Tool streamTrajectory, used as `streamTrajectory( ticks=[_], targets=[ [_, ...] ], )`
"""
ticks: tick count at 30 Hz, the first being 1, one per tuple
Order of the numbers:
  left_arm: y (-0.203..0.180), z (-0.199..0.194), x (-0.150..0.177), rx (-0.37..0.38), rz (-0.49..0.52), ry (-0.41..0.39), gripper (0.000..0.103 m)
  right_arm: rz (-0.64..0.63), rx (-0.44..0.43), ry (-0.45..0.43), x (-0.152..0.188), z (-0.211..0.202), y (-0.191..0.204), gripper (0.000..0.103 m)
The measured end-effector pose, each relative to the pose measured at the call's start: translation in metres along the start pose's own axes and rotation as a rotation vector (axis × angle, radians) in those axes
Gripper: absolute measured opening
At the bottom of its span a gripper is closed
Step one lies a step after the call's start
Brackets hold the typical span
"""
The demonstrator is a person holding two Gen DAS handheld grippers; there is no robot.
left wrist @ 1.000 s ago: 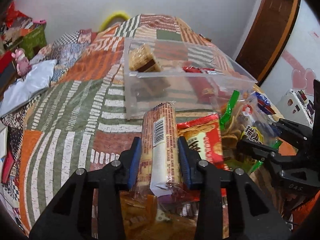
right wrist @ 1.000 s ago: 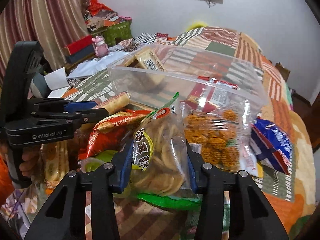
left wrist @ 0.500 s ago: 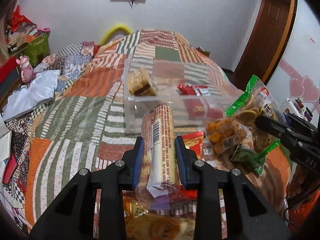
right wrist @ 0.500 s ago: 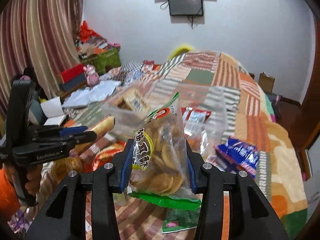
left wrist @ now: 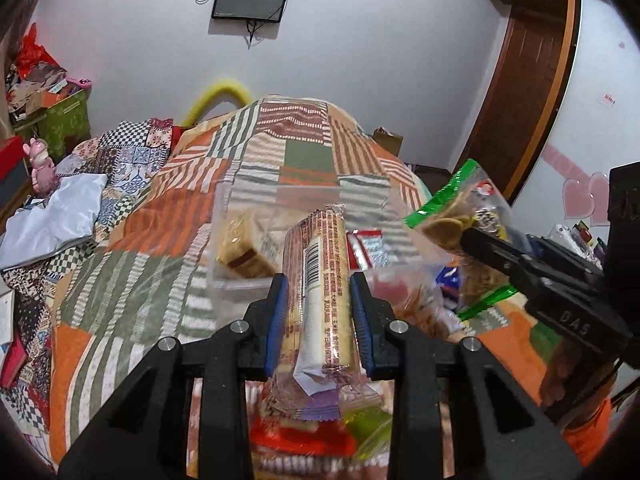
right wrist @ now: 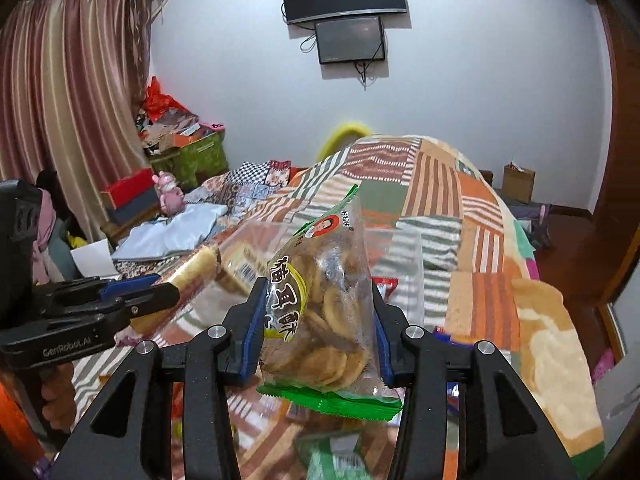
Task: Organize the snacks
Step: 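Place the biscuit roll in the box with left tool while right tool drops the cracker bag in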
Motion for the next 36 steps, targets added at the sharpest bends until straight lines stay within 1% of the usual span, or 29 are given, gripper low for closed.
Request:
streamTrajectory(
  ticks=[3, 8, 15, 20, 24, 28, 32, 36],
  targets=[
    [-0.006, 0.009, -0.010, -0.001, 0.006, -0.005, 0.031, 0.008, -0.005, -0.002, -0.006, 0.007, -0.003, 0.041],
    [-0.012, 0.021, -0.025, -0.008, 0.006, -0.011, 0.031, 0.013, 0.012, -0.006, -0.014, 0.021, -0.009, 0.041],
    [-0.012, 0.050, -0.040, -0.018, -0.009, 0.036, 0.031, 0.042, 0.021, 0.015, -0.023, 0.041, -0.021, 0.042],
    [-0.009, 0.071, -0.047, -0.027, -0.021, 0.061, 0.031, 0.050, 0.034, 0.065, -0.022, 0.065, -0.028, 0.042],
    [-0.003, 0.092, -0.046, -0.026, -0.043, 0.115, 0.031, 0.043, 0.047, 0.113, -0.013, 0.078, -0.029, 0.042],
    [0.002, 0.108, -0.044, -0.009, -0.063, 0.164, 0.031, 0.035, 0.045, 0.153, -0.007, 0.089, -0.031, 0.042],
    [-0.003, 0.115, -0.046, -0.042, -0.023, 0.164, 0.031, 0.023, 0.037, 0.185, -0.001, 0.096, -0.029, 0.042],
    [-0.005, 0.121, -0.045, -0.100, 0.016, 0.161, 0.031, 0.030, 0.039, 0.215, 0.005, 0.100, -0.033, 0.043]
  ],
)
Point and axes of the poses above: each gripper's, at about its wrist camera, not at the fingertips, and z roughly the way its jaws point, y to its left, x to its underside, the point moved 6 cm from there along z, roughly the way its jaws point, and after that the axes turned 4 degrees about y, right-handed, at the moved point
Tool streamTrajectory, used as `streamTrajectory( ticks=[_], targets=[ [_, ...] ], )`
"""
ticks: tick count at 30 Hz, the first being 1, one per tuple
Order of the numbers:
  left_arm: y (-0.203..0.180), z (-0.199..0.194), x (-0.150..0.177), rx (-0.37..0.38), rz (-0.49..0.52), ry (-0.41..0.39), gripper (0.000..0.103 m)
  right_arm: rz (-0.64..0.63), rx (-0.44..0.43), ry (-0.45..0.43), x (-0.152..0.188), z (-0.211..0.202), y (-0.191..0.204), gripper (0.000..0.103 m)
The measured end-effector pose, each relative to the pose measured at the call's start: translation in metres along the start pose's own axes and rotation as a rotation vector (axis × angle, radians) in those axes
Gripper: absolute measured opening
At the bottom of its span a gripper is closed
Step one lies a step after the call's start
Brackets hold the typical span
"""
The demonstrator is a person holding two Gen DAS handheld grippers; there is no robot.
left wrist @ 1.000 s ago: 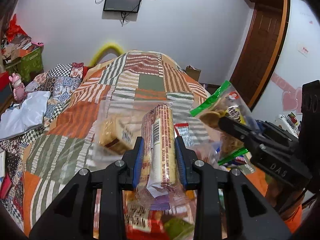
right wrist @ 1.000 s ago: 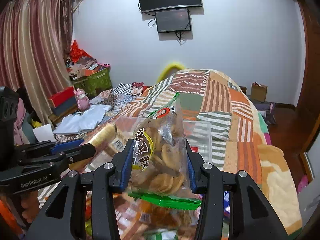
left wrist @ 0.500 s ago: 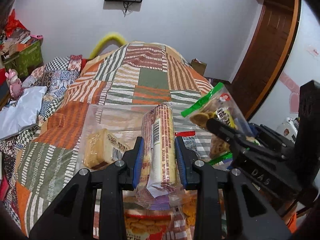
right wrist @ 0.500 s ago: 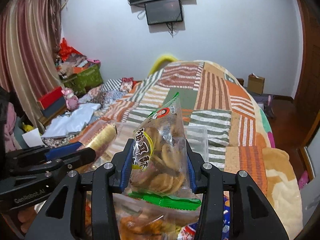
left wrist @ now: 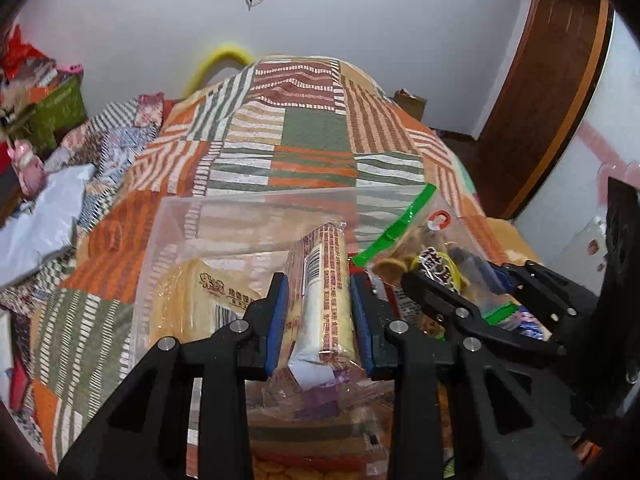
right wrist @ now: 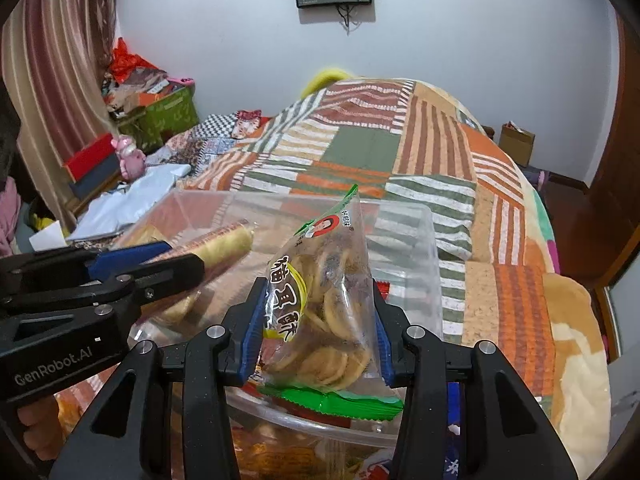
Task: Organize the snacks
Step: 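Place the biscuit roll in the box with left tool while right tool drops the cracker bag in, then grasp the rice-cake pack with left tool while right tool grasps the green chip bag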
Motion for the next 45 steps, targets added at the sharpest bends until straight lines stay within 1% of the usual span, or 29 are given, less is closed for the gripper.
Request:
streamTrajectory(
  ticks=[3, 7, 11, 19, 21, 23, 25, 27, 29, 33, 35, 37, 39, 41, 42, 45],
  targets=[
    [0.003, 0.009, 0.003, -0.013, -0.010, 0.032, 0.031, 0.012, -0.014, 0.020, 0.002, 0.002, -0.002, 0.045],
    [0.006, 0.015, 0.008, 0.000, -0.037, 0.070, 0.031, -0.009, -0.002, 0.022, 0.002, 0.003, 0.001, 0.045],
    [0.006, 0.008, 0.009, -0.003, -0.029, 0.053, 0.031, -0.021, 0.016, 0.003, 0.000, -0.003, 0.002, 0.047],
    [0.001, -0.022, 0.009, 0.004, -0.016, 0.015, 0.031, -0.032, 0.042, -0.076, -0.005, -0.035, 0.005, 0.060],
    [0.001, -0.033, 0.009, -0.001, -0.016, 0.000, 0.036, -0.036, 0.048, -0.094, -0.005, -0.045, 0.006, 0.061],
    [0.001, -0.043, 0.009, -0.007, -0.016, -0.019, 0.044, -0.038, 0.052, -0.112, -0.003, -0.056, 0.006, 0.061],
    [0.001, -0.056, 0.012, -0.013, -0.006, -0.040, 0.045, -0.035, 0.050, -0.128, 0.000, -0.067, 0.007, 0.062],
    [0.000, -0.070, 0.017, -0.025, 0.006, -0.058, 0.049, -0.032, 0.044, -0.140, 0.003, -0.077, 0.008, 0.064],
    [0.000, -0.082, 0.023, -0.036, 0.013, -0.074, 0.060, -0.033, 0.048, -0.156, 0.006, -0.090, 0.009, 0.066],
    [0.001, -0.106, 0.039, -0.067, 0.040, -0.110, 0.066, -0.051, 0.065, -0.183, 0.017, -0.112, 0.012, 0.071],
    [0.001, -0.115, 0.047, -0.071, 0.045, -0.119, 0.075, -0.056, 0.075, -0.192, 0.023, -0.120, 0.012, 0.073],
    [0.002, -0.124, 0.056, -0.069, 0.046, -0.122, 0.076, -0.062, 0.086, -0.200, 0.032, -0.129, 0.013, 0.077],
    [0.005, -0.131, 0.065, -0.073, 0.052, -0.123, 0.077, -0.064, 0.094, -0.200, 0.041, -0.135, 0.012, 0.077],
    [0.008, -0.135, 0.074, -0.075, 0.050, -0.122, 0.083, -0.061, 0.096, -0.192, 0.049, -0.138, 0.011, 0.078],
    [0.010, -0.136, 0.080, -0.074, 0.046, -0.119, 0.084, -0.059, 0.096, -0.186, 0.055, -0.140, 0.010, 0.078],
    [0.018, -0.134, 0.099, -0.072, 0.036, -0.092, 0.084, -0.053, 0.100, -0.166, 0.069, -0.139, 0.007, 0.078]
  ],
)
Point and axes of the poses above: each gripper's, at about its wrist camera, not at the fingertips, and z roughly the way its jaws point, y to its left, x to its underside, the point moved 6 cm from there along z, roughly the way its jaws point, and after that the axes turned 4 degrees about y, right-handed, at the moved point
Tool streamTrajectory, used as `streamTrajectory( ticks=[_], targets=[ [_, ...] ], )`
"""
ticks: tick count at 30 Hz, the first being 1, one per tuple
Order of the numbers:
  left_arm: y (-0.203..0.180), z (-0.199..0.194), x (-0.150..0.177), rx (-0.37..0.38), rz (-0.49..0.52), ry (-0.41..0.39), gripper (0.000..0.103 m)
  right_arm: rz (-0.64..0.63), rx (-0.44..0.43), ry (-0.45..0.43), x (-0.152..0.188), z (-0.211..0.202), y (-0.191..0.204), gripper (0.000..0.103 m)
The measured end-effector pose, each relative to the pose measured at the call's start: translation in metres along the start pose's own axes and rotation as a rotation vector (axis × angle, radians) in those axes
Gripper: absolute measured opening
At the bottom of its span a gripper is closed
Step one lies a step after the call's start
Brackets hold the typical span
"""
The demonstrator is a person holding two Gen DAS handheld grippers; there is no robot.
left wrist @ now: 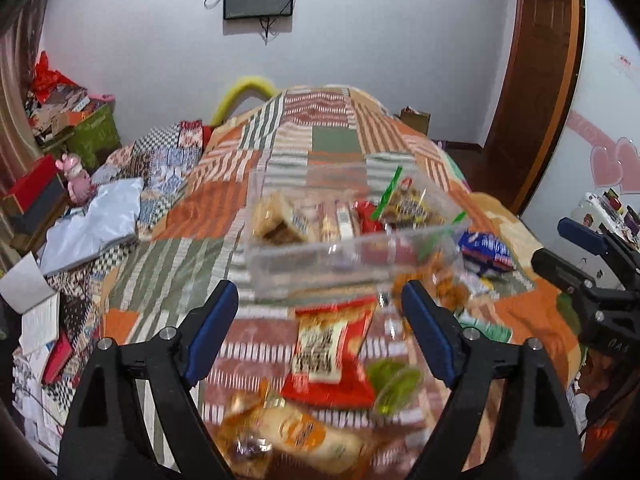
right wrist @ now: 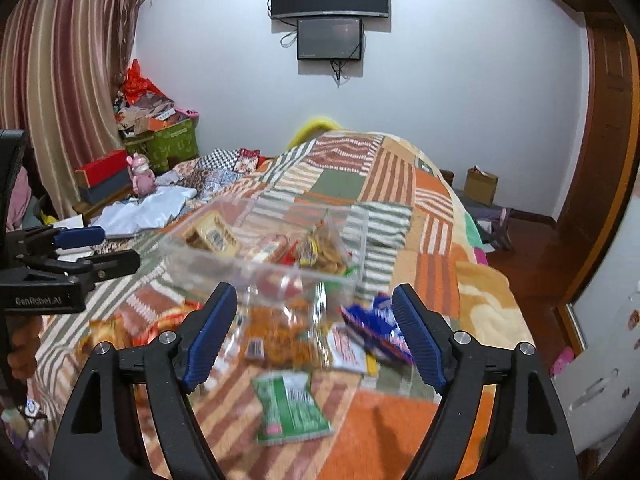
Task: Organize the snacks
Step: 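Grasp the rice-cake pack with left tool while right tool grasps the green chip bag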
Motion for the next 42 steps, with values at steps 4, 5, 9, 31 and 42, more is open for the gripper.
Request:
streamTrajectory(
  ticks=[4, 5, 9, 31, 42],
  targets=[
    [0.008, 0.004, 0.025, -0.011, -0.013, 0.042, 0.084, 0.022, -0.012, 0.040, 0.019, 0.003, -0.001, 0.078],
    [0.010, 0.004, 0.030, -0.013, -0.015, 0.050, 0.084, 0.025, -0.015, 0.049, 0.022, 0.005, -0.001, 0.078],
    [0.018, 0.002, 0.054, -0.020, -0.030, 0.079, 0.084, 0.038, -0.021, 0.084, 0.041, 0.009, 0.002, 0.078],
    [-0.005, 0.032, 0.094, 0.025, -0.054, 0.180, 0.066, 0.018, -0.070, 0.216, 0.076, 0.048, 0.009, 0.078],
    [-0.002, 0.049, 0.087, -0.006, -0.048, 0.144, 0.042, -0.003, -0.100, 0.267, 0.083, 0.066, 0.015, 0.063]
  ],
)
Point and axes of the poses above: each gripper's, at about its wrist camera, not at the fingertips, and z roughly the way its jaws point, y to its left, x to its underside, the point moved 6 cm from there along z, roughly the way its jaws point, and after that the axes turned 4 degrees about y, right-handed, at the moved point
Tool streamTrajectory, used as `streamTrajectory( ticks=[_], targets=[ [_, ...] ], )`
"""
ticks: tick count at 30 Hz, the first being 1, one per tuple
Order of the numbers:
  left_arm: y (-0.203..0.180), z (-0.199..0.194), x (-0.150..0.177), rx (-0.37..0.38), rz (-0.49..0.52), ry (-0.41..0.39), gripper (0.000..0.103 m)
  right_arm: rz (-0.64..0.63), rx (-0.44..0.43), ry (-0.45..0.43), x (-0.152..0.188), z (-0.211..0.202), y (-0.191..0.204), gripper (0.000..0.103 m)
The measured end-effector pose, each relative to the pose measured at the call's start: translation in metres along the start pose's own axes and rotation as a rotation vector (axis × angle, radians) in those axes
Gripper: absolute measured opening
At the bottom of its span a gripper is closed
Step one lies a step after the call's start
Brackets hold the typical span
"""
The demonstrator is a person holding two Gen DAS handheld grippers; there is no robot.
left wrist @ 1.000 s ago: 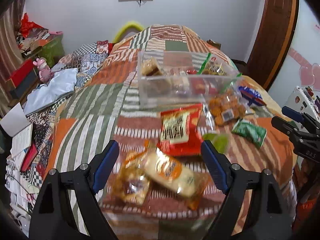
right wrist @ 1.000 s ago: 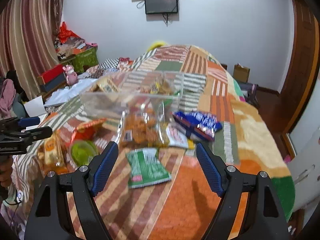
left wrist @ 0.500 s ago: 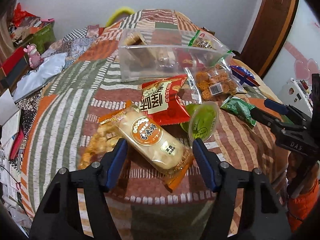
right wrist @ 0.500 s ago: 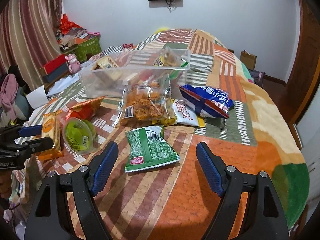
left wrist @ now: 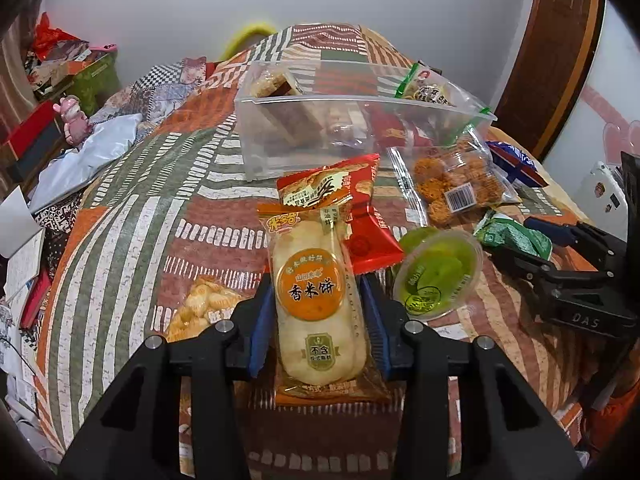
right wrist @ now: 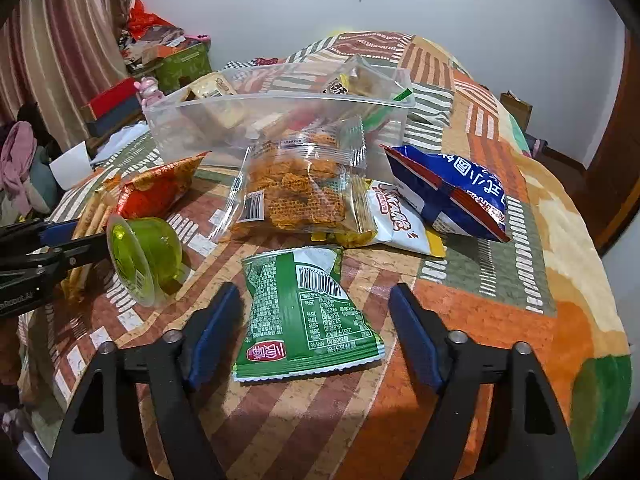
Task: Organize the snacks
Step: 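Grasp the rice-cake pack with left tool while right tool grasps the green chip bag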
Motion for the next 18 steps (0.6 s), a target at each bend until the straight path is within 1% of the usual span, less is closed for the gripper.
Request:
streamTrajectory(
  ticks=[2, 3, 8, 13, 18],
  targets=[
    [0.000, -0.001, 0.000, -0.002, -0.002, -0.006, 0.041, -0.003, -0.013, -0.003, 0.001, 0.000, 0.002, 0.056],
    [0.001, -0.001, 0.000, -0.004, -0.003, -0.009, 0.041, -0.005, -0.008, -0.006, 0.001, -0.001, 0.002, 0.055],
    [0.003, -0.009, 0.001, 0.002, -0.010, -0.026, 0.039, -0.002, -0.014, -0.020, 0.002, -0.006, 0.004, 0.054],
    [0.004, -0.030, -0.004, 0.010, -0.013, -0.076, 0.039, 0.006, -0.028, -0.035, 0.004, -0.015, 0.006, 0.054],
    [0.003, -0.049, -0.013, 0.029, -0.016, -0.125, 0.039, 0.013, -0.021, -0.086, 0.000, -0.036, 0.007, 0.054]
  ],
)
Point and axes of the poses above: each gripper's, at about its wrist camera, not at the fingertips, and z roughly the way its jaws point, y to its left, x to its underside, the point moved 6 cm from there along z, roughly the way its jaws point, and after that the axes turned 4 degrees about y, right-handed, at the moved point
